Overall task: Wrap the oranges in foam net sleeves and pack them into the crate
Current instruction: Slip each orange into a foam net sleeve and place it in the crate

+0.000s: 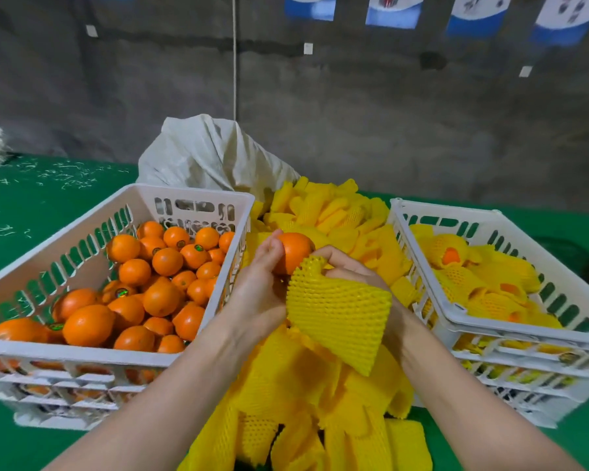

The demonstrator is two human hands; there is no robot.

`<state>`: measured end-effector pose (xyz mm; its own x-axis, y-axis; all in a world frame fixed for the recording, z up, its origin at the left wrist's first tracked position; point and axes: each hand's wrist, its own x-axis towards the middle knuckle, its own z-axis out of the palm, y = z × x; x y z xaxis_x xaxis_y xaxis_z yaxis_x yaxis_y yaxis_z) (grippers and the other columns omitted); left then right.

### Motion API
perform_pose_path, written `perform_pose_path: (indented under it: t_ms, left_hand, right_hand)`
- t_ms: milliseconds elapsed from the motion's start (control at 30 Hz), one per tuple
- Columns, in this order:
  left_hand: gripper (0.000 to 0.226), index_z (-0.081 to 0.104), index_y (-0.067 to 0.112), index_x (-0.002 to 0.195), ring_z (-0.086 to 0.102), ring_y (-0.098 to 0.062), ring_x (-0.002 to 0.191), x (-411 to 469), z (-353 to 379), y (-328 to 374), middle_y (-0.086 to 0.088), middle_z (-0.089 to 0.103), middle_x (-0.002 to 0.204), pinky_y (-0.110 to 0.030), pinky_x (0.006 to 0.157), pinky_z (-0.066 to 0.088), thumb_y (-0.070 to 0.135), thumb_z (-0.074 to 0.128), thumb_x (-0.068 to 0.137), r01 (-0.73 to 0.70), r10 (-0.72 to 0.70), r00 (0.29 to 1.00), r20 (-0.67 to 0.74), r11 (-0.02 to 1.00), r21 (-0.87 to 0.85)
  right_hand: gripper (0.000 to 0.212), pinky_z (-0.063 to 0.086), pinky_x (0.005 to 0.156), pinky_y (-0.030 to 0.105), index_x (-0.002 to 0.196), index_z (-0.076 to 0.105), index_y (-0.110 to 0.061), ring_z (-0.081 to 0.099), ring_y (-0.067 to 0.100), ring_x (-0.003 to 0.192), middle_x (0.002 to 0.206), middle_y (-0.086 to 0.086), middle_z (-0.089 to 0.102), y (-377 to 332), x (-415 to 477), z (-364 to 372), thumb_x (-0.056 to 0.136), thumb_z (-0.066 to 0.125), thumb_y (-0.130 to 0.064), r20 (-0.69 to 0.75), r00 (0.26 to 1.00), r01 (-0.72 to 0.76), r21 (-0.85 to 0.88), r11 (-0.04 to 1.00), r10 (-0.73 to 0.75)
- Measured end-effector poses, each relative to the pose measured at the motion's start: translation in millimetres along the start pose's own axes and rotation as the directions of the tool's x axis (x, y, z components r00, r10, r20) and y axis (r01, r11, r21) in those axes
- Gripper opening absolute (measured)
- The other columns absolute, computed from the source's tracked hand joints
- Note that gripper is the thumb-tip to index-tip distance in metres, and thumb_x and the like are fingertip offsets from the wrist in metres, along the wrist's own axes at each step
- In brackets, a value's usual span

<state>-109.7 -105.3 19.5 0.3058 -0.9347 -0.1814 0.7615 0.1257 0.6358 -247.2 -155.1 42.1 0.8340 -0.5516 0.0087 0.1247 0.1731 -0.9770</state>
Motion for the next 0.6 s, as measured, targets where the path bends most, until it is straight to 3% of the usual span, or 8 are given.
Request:
perform_pose_path:
  t_ms: [67,133,233,333,433,500,600]
  left_hand:
    - [0.023,0.058,0.032,0.117,0.071,-0.017,0.073,-1.2,7.0,-13.3,0.000,0.074,0.084,-0.033,0.060,0.058,0.027,0.047,0.097,-0.107,0.114,0.993,-0.032,0.980,0.166]
    - [0.021,0.058,0.037,0.112,0.071,-0.010,0.075,1.9,5.0,-24.9,0.010,0.073,0.080,-0.028,0.059,0.057,0.027,0.046,0.098,-0.185,0.197,0.980,-0.012,0.939,0.288]
    - [0.022,0.056,0.037,0.113,0.069,-0.013,0.085,-0.5,6.0,-37.0,0.004,0.072,0.093,-0.033,0.071,0.057,0.030,0.041,0.100,-0.230,0.241,0.970,0.015,0.904,0.360]
    - [0.024,0.055,0.035,0.116,0.065,-0.018,0.099,-2.8,3.8,-45.4,-0.005,0.065,0.112,-0.042,0.086,0.052,0.037,0.040,0.098,-0.194,0.187,0.981,0.056,0.920,0.340]
    - [0.052,0.049,0.035,0.124,0.056,-0.025,0.119,-8.7,2.1,-47.3,-0.005,0.054,0.130,-0.048,0.101,0.046,0.044,0.064,0.075,-0.167,0.112,0.979,0.168,0.918,0.360]
    - [0.070,0.046,0.036,0.127,0.058,-0.026,0.115,-8.9,-0.2,-49.0,-0.006,0.053,0.129,-0.041,0.091,0.053,0.032,0.074,0.063,-0.212,0.135,0.969,0.209,0.884,0.416]
    - [0.060,0.050,0.035,0.128,0.066,-0.017,0.103,-6.1,-2.1,-50.6,-0.001,0.064,0.120,-0.029,0.074,0.057,0.029,0.068,0.071,-0.235,0.198,0.971,0.136,0.900,0.366]
  right_hand:
    - [0.022,0.039,0.054,0.023,0.089,0.054,-0.011,0.050,0.010,0.054,0.066,0.003,0.054,4.0,4.4,-6.4,0.089,0.039,0.005,-0.004,1.000,0.020,-0.070,0.997,-0.021]
    - [0.021,0.040,0.054,0.019,0.088,0.053,-0.011,0.051,0.005,0.055,0.067,0.000,0.055,2.9,5.8,-9.7,0.091,0.039,0.003,-0.012,0.998,0.059,-0.150,0.987,-0.061]
    - [0.024,0.039,0.059,0.018,0.085,0.052,-0.013,0.050,0.002,0.061,0.074,0.001,0.052,6.4,9.1,-21.9,0.092,0.040,0.006,-0.012,0.973,0.213,-0.354,0.911,-0.232]
    - [0.028,0.036,0.065,0.030,0.085,0.052,-0.022,0.047,0.016,0.073,0.078,0.006,0.051,16.7,13.4,-36.5,0.095,0.042,0.001,-0.094,0.908,0.280,-0.586,0.760,-0.407]
    - [0.013,0.037,0.066,0.027,0.086,0.052,-0.026,0.048,0.009,0.073,0.078,-0.002,0.051,26.5,14.1,-44.9,0.090,0.041,-0.020,-0.147,0.867,0.301,-0.606,0.737,-0.475]
    - [0.013,0.040,0.064,0.028,0.088,0.052,-0.026,0.050,0.001,0.068,0.077,-0.006,0.053,31.3,14.3,-44.4,0.091,0.040,-0.022,-0.221,0.853,0.290,-0.552,0.782,-0.472]
    - [0.011,0.043,0.062,0.025,0.091,0.050,-0.028,0.053,-0.006,0.065,0.076,-0.009,0.056,38.9,9.2,-34.1,0.094,0.041,-0.024,-0.283,0.790,0.278,-0.626,0.729,-0.544]
